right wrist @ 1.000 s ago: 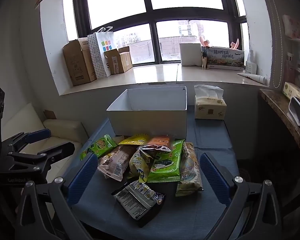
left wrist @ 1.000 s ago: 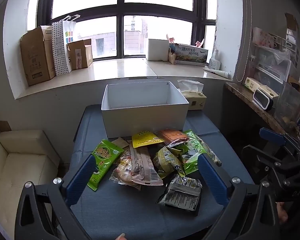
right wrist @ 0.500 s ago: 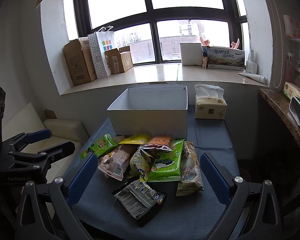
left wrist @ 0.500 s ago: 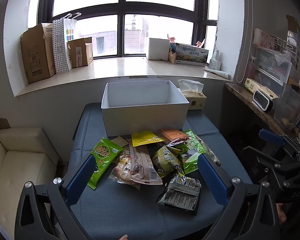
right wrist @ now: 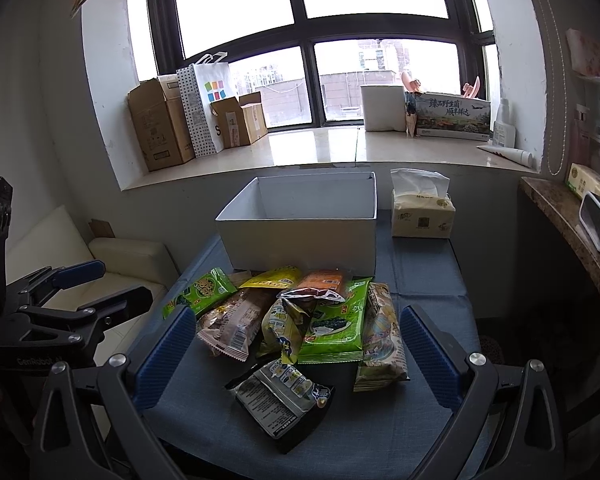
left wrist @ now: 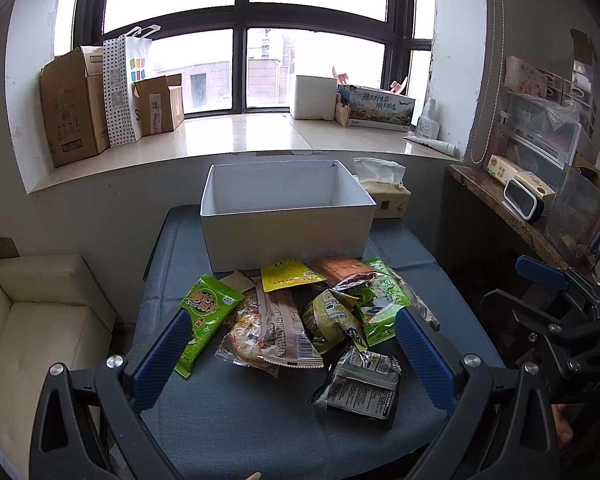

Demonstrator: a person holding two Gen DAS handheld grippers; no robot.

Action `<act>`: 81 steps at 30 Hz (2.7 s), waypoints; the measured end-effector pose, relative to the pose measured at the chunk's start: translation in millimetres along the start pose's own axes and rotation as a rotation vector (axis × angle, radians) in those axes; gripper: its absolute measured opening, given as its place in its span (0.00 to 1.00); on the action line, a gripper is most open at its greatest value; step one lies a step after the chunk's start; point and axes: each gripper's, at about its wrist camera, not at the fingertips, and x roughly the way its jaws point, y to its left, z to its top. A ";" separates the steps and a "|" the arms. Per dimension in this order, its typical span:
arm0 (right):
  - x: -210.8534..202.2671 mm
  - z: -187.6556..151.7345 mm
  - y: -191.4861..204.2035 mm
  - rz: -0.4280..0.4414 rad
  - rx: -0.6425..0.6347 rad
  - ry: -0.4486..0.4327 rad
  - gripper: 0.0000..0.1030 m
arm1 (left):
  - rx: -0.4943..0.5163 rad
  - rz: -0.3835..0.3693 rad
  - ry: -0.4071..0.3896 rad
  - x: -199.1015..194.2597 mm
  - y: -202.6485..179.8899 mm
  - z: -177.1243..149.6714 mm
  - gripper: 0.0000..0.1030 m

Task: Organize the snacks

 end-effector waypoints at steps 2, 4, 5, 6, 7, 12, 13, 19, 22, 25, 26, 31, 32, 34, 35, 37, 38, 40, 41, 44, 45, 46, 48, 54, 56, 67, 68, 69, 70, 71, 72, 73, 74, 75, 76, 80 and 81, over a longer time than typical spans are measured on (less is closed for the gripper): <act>0.3 0.1 0.3 0.000 -0.002 0.001 1.00 | -0.004 -0.003 0.003 0.5 0.6 -0.1 1.00; 0.3 -0.1 0.6 0.000 -0.002 0.002 1.00 | -0.005 -0.004 0.004 0.5 0.8 -0.3 1.00; 0.3 0.1 0.5 0.001 -0.002 0.001 1.00 | -0.005 -0.004 0.003 0.5 1.3 -0.1 1.00; 0.4 0.0 0.7 0.003 -0.002 0.001 1.00 | -0.005 -0.006 0.003 0.7 1.3 -0.3 1.00; 0.7 -0.3 1.0 0.004 -0.002 0.001 1.00 | -0.006 -0.006 0.005 1.2 1.4 -0.4 1.00; 0.6 -0.8 1.0 0.007 -0.003 0.002 1.00 | -0.007 -0.006 0.004 2.1 1.7 -1.0 1.00; 0.6 -0.7 1.1 0.006 -0.002 0.001 1.00 | -0.008 -0.007 0.004 2.5 1.9 -1.1 1.00; 1.3 -1.0 1.3 0.010 -0.002 0.005 1.00 | -0.013 -0.007 0.008 3.0 3.1 -2.4 1.00; 1.0 -1.6 1.3 0.011 -0.002 0.005 1.00 | -0.018 -0.012 0.007 3.0 4.6 -3.0 1.00; 0.7 -1.4 1.4 0.012 -0.002 0.006 1.00 | -0.020 -0.006 0.009 3.1 5.2 -2.8 1.00; 1.0 -1.4 1.2 0.013 -0.002 0.006 1.00 | -0.022 -0.007 0.010 3.2 5.3 -2.6 1.00; 1.7 -1.4 1.8 0.017 -0.003 0.006 1.00 | -0.025 -0.006 0.011 2.8 5.9 -2.2 1.00; 1.8 -1.4 1.9 0.018 -0.004 0.007 1.00 | -0.026 -0.006 0.010 2.6 6.1 -2.5 1.00; 2.0 -1.5 2.2 0.018 -0.006 0.007 1.00 | -0.028 -0.006 0.011 2.7 6.9 -2.3 1.00; 2.2 -1.6 2.3 0.019 -0.004 0.007 1.00 | -0.028 -0.006 0.011 2.8 7.1 -2.3 1.00; 3.2 -2.0 2.1 0.023 -0.001 0.010 1.00 | -0.028 -0.006 0.012 3.1 7.4 -2.3 1.00; 3.7 -2.1 1.7 0.024 0.000 0.011 1.00 | -0.028 -0.007 0.012 3.4 7.4 -2.4 1.00; 5.5 -1.9 1.3 0.025 0.001 0.014 1.00 | -0.030 -0.004 0.016 4.8 8.0 -2.6 1.00; 6.3 -1.7 0.9 0.023 0.002 0.015 1.00 | -0.032 -0.003 0.018 5.4 8.0 -2.8 1.00; 9.1 -0.3 -0.7 0.032 0.002 0.008 1.00 | -0.036 -0.003 0.020 7.0 9.5 -3.4 1.00; 10.7 0.0 -1.3 0.054 0.000 0.000 1.00 | -0.038 -0.004 0.020 7.6 10.2 -3.6 1.00; 13.3 1.0 -1.8 0.073 -0.002 -0.007 1.00 | -0.041 -0.003 0.023 8.5 11.0 -3.8 1.00; 24.7 5.6 -1.3 0.082 -0.008 0.006 1.00 | -0.048 -0.001 0.026 10.1 13.3 -4.6 1.00; 95.1 22.8 -0.7 0.121 -0.032 0.141 1.00 | -0.067 0.002 0.037 14.9 22.7 -9.2 1.00; 127.4 27.2 -2.6 0.096 -0.026 0.206 1.00 | -0.075 0.006 0.043 17.2 26.7 -10.6 1.00; 268.1 33.8 -26.4 -0.018 -0.012 0.512 0.98 | -0.109 0.021 0.088 39.2 53.6 -19.5 1.00; 274.6 29.5 -26.1 -0.025 -0.021 0.542 0.96 | -0.114 0.022 0.093 41.7 55.6 -19.9 1.00; 279.0 24.4 -24.8 -0.032 -0.034 0.561 0.96 | -0.118 0.021 0.098 44.7 57.7 -20.4 1.00; 279.4 21.4 -21.9 -0.047 -0.062 0.552 0.95 | -0.122 0.020 0.105 48.2 60.0 -20.7 1.00; 279.7 19.6 -19.6 -0.063 -0.083 0.552 0.94 | -0.127 0.021 0.113 51.8 61.9 -20.9 1.00; 279.3 18.4 -18.4 -0.072 -0.090 0.555 0.93 | -0.130 0.024 0.121 55.5 63.7 -21.1 1.00; 278.1 17.6 -18.2 -0.080 -0.093 0.558 0.91 | -0.133 0.027 0.128 58.6 65.2 -21.2 1.00; 277.2 15.9 -17.9 -0.084 -0.099 0.567 0.88 | -0.134 0.028 0.133 61.0 66.3 -21.6 1.00; 274.9 14.4 -17.8 -0.088 -0.109 0.571 0.86 | -0.135 0.029 0.135 63.4 67.8 -22.0 1.00; 271.7 13.7 -18.1 -0.089 -0.114 0.567 0.79 | -0.139 0.029 0.139 65.6 69.5 -22.1 1.00; 259.9 14.2 -27.1 -0.064 -0.101 0.570 0.68 | -0.149 0.029 0.152 76.3 77.1 -21.0 1.00; 256.0 14.5 -29.3 -0.053 -0.098 0.571 0.66 | -0.147 0.031 0.155 78.7 78.3 -20.6 1.00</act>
